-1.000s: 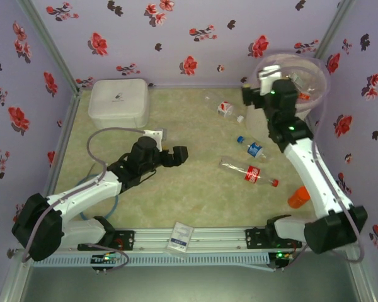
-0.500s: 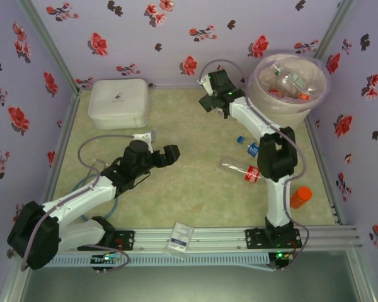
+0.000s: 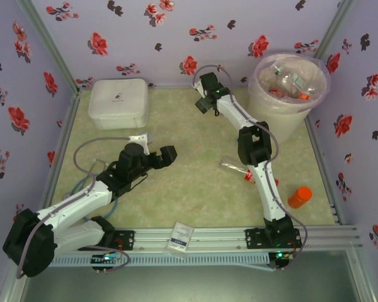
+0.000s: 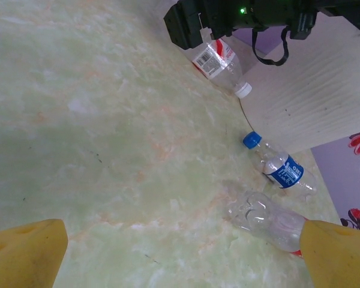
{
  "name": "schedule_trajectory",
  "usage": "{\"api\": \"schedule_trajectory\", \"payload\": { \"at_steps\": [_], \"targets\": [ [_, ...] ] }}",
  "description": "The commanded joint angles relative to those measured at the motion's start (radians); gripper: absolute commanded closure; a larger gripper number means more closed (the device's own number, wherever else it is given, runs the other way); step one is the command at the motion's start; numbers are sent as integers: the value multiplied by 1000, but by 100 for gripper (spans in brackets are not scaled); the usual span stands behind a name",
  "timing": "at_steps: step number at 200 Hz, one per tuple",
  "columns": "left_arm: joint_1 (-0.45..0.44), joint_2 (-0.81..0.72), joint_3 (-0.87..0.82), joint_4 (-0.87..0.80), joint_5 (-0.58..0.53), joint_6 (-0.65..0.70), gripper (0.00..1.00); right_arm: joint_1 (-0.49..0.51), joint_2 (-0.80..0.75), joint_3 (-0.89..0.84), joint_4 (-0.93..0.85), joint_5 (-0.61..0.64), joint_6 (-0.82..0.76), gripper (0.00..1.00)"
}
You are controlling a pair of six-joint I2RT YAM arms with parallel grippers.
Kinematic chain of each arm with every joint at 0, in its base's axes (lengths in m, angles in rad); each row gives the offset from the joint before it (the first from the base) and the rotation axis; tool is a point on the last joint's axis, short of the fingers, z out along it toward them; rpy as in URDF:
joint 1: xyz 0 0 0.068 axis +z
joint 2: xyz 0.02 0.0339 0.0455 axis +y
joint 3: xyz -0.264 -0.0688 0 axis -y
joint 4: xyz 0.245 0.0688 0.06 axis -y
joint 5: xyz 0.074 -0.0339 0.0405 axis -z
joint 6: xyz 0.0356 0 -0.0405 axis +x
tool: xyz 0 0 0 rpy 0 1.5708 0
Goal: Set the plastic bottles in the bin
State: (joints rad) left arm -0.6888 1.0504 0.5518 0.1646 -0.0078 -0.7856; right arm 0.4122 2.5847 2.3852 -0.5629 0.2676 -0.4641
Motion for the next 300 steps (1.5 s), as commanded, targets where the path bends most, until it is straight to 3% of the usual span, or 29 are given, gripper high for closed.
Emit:
{"api": "schedule_trajectory", "payload": {
  "at_steps": [1,25,43,56,84,129,147,167,203,247,274,300],
  "targets": [
    [8,-22,-23,44,-29,-22,0,-12,33,43,-78,-43,13,3],
    [7,-24,-35,54,-23,-23,0,-24,39,34,-74,-84,66,7],
    [9,-29,-41,53,-24,-24,0,-28,31,21,-62,-94,88,18],
    [8,-32,-45,53,-24,-26,0,-27,16,7,-50,-101,97,21],
    [15,-26,-46,44,-23,-30,0,-29,-45,-20,-25,-123,140,39],
    [20,-19,-46,41,-14,-24,0,-28,-210,-79,11,-183,218,47],
    [23,-18,-47,38,-11,-22,0,-27,-322,-118,29,-233,281,54],
    [27,-15,-50,39,-6,-22,0,-26,-481,-222,100,-255,344,54],
    [31,-5,-58,56,21,-11,0,-27,-770,-485,275,-227,384,57],
    [37,41,-46,74,50,2,0,-23,-1080,-672,398,-127,410,66],
    [37,72,-51,109,71,-10,0,-35,-1187,-774,516,6,347,76],
    [37,87,-52,126,86,-12,0,-92,-1214,-843,652,23,326,78]
  ]
}}
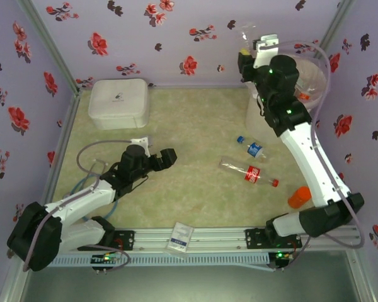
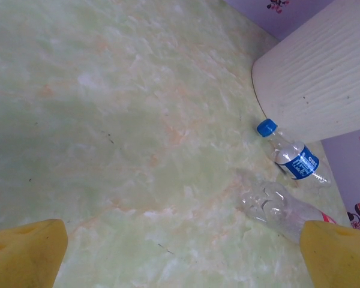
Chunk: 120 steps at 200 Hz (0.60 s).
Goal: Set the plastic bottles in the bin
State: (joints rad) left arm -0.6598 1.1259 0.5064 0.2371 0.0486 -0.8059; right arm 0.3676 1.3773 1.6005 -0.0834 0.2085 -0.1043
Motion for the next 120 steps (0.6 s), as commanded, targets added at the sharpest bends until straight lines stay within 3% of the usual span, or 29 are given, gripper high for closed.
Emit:
{"api": "schedule_trajectory", "payload": {
  "at_steps": [1,55,120],
  "targets": [
    [8,12,-6,54,29,7,0,-50,-7,-59,177,82,-34,78],
    [8,-23,-46,61,24,0,0,-139,82,-14,208,150,-101,81],
    [8,-29,-33,30,37,25,0,-204,195,-17,151,148,-68,82]
  ]
}}
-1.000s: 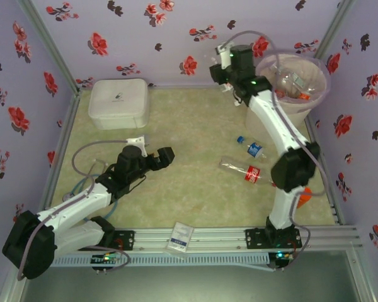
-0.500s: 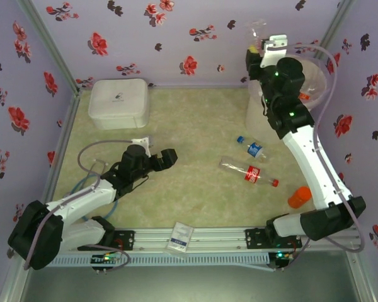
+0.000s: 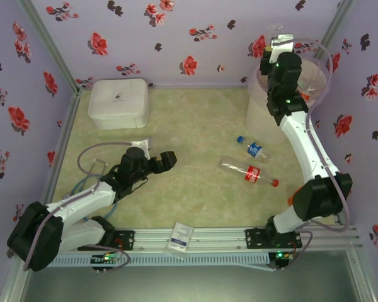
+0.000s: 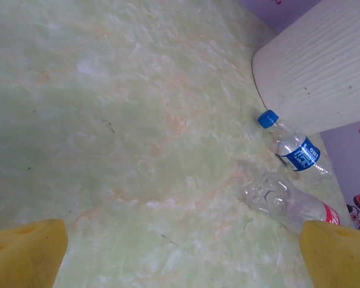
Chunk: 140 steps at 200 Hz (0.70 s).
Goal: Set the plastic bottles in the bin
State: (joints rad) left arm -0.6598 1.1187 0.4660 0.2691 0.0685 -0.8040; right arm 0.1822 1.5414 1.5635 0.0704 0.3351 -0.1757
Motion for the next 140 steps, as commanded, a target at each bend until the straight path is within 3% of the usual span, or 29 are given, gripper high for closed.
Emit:
{"api": "schedule_trajectory", "payload": {
  "at_steps": [1,87,118,140],
  "targets": [
    [8,-23,8,-1,17,23,0,-19,32,19,-3,21,4,82],
    [9,10,7,2,3,15,0,-86,85,-110,-107,-48,183,78],
    [9,33,16,7,13,8,0,-87,100,-130,-142,-67,254,64],
    [9,23,14,1,11,10,0,-87,93,-86,-207,-67,264,39]
  ]
}}
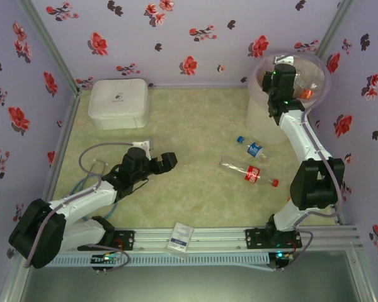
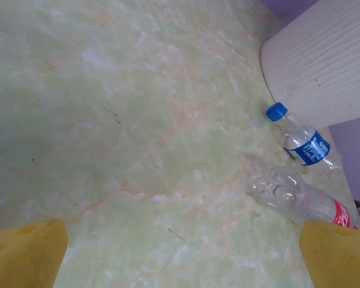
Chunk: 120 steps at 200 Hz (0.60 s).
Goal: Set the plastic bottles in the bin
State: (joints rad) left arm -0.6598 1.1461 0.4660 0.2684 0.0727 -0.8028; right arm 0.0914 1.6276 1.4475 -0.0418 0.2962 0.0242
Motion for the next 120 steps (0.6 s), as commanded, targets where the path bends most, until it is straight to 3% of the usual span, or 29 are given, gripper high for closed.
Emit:
{"api": "schedule_trajectory", "payload": {
  "at_steps": [1,19,59,98,120],
  "targets": [
    [9,-6,13,2,7,9,0,4,5,32,-98,-27,64,38],
    [9,-7,16,0,6,11,0,2,-10,100,-162,-16,59,20],
    [9,16,27,4,2,11,0,2,-29,248,-256,-17,57,11],
    [9,28,42,-3,10,17,0,2,19,287,-231,0,70,13],
    [9,17,39,-8,10,18,0,2,47,270,-174,9,92,25]
  ]
}}
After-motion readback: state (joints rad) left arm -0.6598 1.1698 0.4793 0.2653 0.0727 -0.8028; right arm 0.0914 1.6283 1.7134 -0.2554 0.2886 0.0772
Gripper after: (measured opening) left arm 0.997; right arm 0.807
